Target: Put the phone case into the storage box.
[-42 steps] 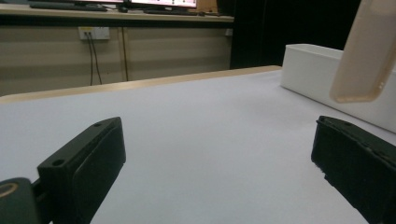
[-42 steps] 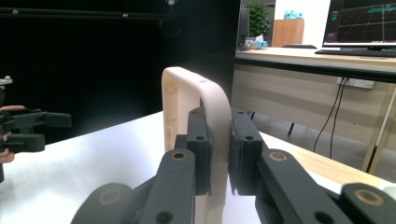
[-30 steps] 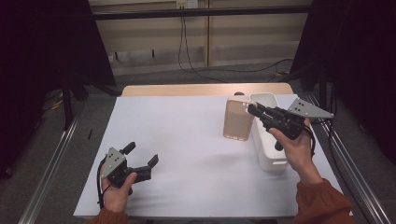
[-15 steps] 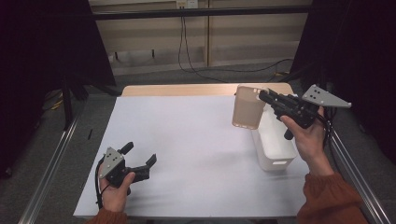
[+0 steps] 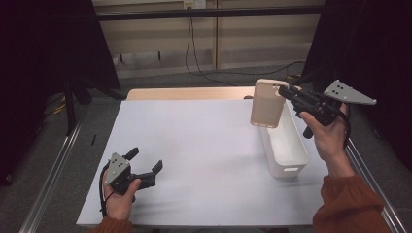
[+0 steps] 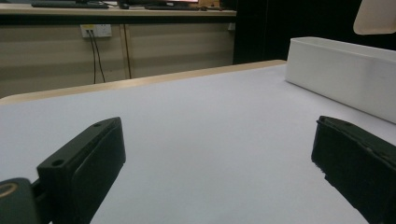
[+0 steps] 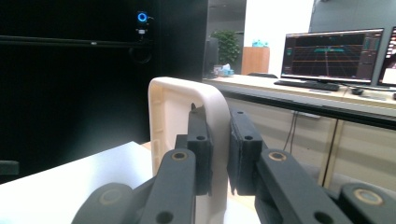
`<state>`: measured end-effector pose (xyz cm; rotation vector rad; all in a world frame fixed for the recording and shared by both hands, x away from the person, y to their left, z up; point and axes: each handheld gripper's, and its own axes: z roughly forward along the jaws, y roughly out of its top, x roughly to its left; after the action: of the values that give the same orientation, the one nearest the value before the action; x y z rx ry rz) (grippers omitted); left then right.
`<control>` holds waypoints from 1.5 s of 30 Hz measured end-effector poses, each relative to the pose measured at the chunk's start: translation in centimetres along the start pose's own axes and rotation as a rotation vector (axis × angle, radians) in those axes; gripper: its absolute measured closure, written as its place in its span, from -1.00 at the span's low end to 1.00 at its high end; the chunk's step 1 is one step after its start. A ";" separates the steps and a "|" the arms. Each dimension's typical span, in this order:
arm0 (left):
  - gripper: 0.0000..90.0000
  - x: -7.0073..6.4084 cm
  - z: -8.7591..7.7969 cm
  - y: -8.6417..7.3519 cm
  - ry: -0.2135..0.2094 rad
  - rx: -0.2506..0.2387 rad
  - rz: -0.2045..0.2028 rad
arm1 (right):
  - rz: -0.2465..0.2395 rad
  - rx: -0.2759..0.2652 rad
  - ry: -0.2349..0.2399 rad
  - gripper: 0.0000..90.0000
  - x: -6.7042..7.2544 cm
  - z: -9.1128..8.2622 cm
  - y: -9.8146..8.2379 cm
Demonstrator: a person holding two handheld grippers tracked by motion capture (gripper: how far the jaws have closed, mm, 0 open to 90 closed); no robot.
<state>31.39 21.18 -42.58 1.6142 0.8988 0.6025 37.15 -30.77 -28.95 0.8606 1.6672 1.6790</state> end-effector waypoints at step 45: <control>-0.93 0.3 0.1 -0.1 -0.001 0.012 0.001 | -0.053 0.059 -0.163 0.80 -6.9 2.0 -2.0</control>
<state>31.63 21.34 -42.69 1.6260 0.9027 0.5974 42.83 -35.07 -31.12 0.9468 1.6204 1.4897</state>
